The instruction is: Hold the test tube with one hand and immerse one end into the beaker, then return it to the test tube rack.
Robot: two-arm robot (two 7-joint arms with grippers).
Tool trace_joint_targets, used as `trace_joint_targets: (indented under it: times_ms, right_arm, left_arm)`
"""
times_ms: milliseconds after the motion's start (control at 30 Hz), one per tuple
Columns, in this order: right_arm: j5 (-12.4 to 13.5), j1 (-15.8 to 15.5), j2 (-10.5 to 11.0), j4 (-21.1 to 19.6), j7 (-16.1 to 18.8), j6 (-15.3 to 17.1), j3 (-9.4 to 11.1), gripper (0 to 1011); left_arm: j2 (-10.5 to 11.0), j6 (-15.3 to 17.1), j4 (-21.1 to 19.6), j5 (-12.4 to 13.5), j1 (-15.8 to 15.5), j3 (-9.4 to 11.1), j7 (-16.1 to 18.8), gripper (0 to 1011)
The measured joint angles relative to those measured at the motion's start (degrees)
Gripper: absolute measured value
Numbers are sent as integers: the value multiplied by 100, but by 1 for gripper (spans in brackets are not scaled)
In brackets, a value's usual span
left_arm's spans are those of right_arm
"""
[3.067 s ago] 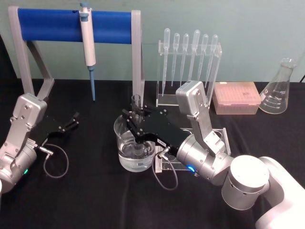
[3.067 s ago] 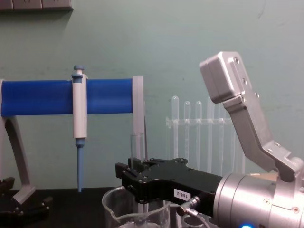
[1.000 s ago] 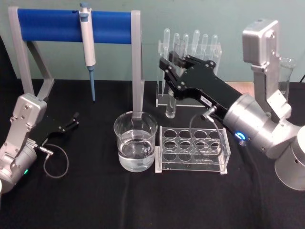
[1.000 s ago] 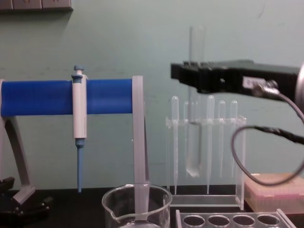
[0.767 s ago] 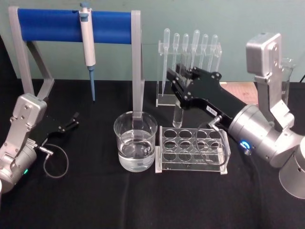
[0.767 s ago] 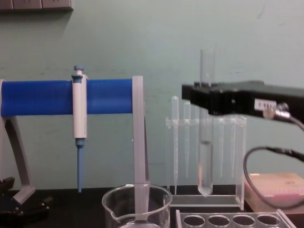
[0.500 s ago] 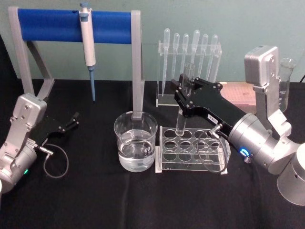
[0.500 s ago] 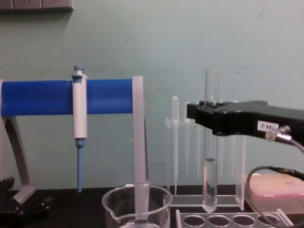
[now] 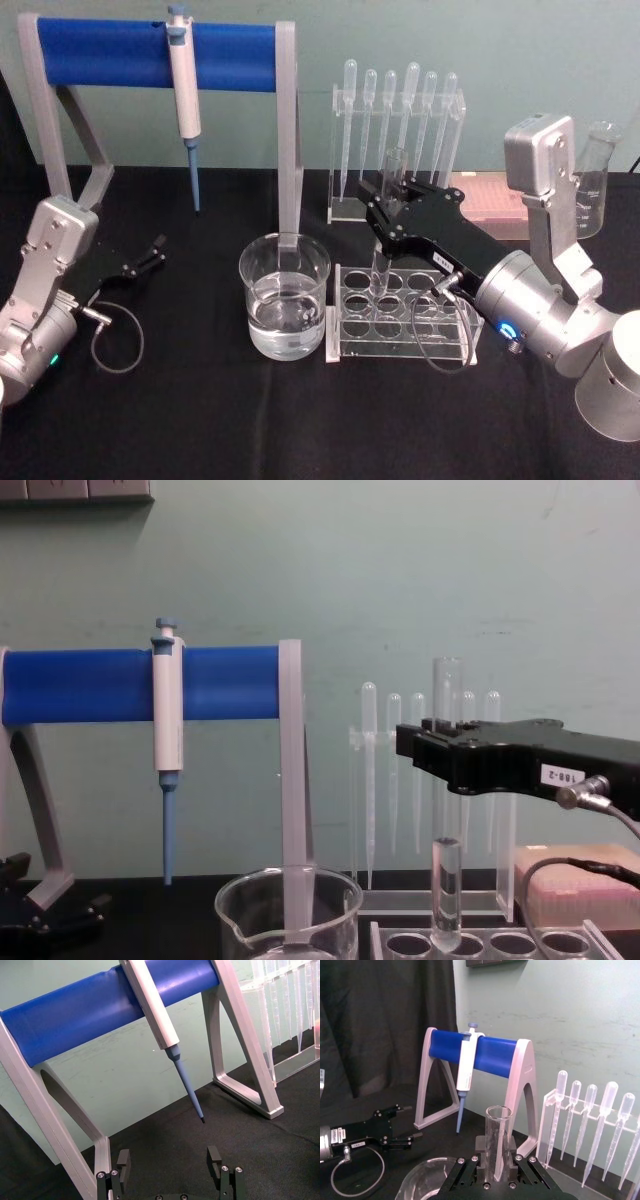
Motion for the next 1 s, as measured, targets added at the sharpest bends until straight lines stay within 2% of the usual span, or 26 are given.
trace_joint_targets:
  times_ms: [467, 1000]
  right_arm:
    - [-68, -103, 7, 110, -16, -22, 105, 228]
    - [-123, -94, -50, 415, 47, -107, 70, 228]
  left_arm:
    - [0, 0, 0, 0, 0, 0, 0, 1000]
    - [0, 0, 0, 0, 0, 0, 0, 1000]
